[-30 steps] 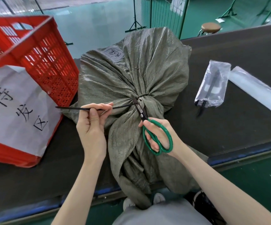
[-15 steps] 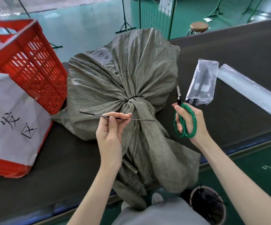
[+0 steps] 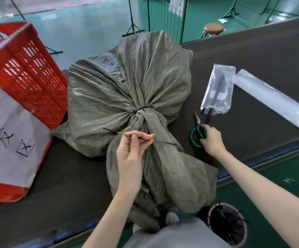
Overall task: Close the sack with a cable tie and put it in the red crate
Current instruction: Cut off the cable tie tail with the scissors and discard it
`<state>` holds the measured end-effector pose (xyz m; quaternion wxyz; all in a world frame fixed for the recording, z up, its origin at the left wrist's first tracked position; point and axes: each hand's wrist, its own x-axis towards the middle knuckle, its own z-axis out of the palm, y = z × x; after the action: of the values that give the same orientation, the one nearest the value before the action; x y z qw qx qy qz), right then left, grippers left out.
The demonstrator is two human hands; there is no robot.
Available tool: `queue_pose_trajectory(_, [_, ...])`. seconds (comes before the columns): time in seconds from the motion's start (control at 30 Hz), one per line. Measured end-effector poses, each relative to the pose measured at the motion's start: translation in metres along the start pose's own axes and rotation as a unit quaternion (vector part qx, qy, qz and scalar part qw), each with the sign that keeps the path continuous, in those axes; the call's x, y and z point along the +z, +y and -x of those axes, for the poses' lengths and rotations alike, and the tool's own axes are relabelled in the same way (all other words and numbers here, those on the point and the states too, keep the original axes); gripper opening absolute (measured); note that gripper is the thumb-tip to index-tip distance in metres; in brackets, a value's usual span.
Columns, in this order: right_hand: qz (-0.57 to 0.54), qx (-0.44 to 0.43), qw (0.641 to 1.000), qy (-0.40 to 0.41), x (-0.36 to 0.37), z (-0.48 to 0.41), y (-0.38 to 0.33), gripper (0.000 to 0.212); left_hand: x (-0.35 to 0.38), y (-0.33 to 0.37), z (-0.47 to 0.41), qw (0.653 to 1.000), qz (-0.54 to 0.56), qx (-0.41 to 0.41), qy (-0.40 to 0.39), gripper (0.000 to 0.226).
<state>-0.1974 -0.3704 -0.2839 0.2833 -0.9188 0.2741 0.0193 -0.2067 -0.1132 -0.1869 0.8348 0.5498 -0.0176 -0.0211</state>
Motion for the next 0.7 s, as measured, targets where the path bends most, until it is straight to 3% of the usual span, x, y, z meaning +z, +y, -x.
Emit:
queue_pose_trajectory(0.33, [-0.004,-0.009,1.0,0.022,0.01,-0.002,-0.001,0.039,-0.002,-0.001,0.005,1.0,-0.015,-0.014,0.003,0.028])
queue_pose_trajectory(0.43, [-0.079,-0.061,0.991,0.085,0.007,0.011,-0.011,0.03,0.0,-0.001,0.005,1.0,-0.021,-0.016,-0.007,0.028])
queue_pose_trajectory(0.53, [-0.226,-0.107,0.958,0.141,-0.009,0.034,-0.035,0.021,0.002,-0.001,0.004,0.999,-0.028,-0.02,-0.022,0.027])
queue_pose_trajectory(0.7, [-0.367,-0.154,0.912,0.096,-0.039,0.077,-0.068,0.013,0.013,-0.001,0.007,0.998,-0.015,-0.033,-0.055,0.028])
